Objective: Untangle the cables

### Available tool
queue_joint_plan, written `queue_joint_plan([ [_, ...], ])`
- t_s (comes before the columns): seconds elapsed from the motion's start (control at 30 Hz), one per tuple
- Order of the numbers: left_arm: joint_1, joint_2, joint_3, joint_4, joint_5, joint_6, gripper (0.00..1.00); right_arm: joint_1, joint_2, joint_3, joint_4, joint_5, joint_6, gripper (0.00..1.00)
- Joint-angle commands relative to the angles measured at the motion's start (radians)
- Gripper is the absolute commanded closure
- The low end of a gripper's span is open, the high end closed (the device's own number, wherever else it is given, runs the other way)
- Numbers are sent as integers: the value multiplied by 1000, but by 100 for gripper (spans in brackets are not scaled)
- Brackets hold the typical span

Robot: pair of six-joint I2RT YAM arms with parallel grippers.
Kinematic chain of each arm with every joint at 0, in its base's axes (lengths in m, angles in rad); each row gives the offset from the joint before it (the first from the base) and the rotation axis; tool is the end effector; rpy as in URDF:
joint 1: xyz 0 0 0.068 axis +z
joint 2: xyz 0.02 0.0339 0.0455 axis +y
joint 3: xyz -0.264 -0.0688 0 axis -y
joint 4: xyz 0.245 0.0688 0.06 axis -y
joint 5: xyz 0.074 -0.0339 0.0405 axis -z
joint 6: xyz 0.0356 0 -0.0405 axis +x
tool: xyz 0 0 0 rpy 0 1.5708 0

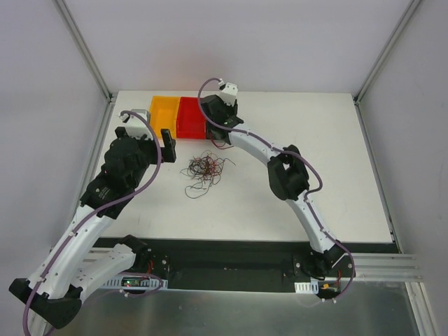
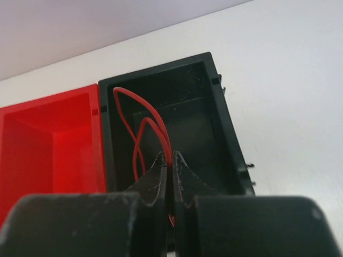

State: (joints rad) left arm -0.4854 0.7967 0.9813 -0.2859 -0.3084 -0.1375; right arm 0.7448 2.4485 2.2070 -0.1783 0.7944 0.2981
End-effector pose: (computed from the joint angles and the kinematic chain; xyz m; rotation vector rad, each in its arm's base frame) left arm 0.1577 -0.0710 0.3953 0.0575 1.6707 -0.2134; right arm 0.4331 0.3648 0.2415 0.0788 1.8594 -0.0729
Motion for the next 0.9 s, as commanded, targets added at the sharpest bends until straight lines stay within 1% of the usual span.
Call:
queue_joint_plan([
  [0.0, -10, 15, -7, 51, -31, 7, 4, -22, 58, 106, 249, 8, -13, 100],
  [0.07, -10, 13, -15, 54, -21, 7, 4, -30, 84, 144, 250, 15, -34, 100],
  [0.13, -10, 9, -13, 57, -15, 6, 4, -41, 75, 120, 304, 17, -65, 100],
  [0.23, -10, 15, -12, 57, -18, 7, 5, -54, 55, 109, 323, 16, -114, 100],
  [0.3, -10, 13, -15, 56, -12, 7, 5, -56, 3, 59, 347, 3, -129, 100],
  [0.37, -10, 16, -13, 57, -12, 7, 5, -56, -37, -4, 413, 0, -172, 100],
  [0.43, -9, 22, -13, 57, -8, 4, 5, -61, -43, -17, 433, -7, -188, 100],
  [0.77, -1, 52, -13, 60, 6, -5, 5, -104, 40, 124, 448, -84, -252, 99],
  [0.87, 2, 55, -13, 60, 11, -5, 5, -108, 52, 132, 448, -98, -244, 100],
])
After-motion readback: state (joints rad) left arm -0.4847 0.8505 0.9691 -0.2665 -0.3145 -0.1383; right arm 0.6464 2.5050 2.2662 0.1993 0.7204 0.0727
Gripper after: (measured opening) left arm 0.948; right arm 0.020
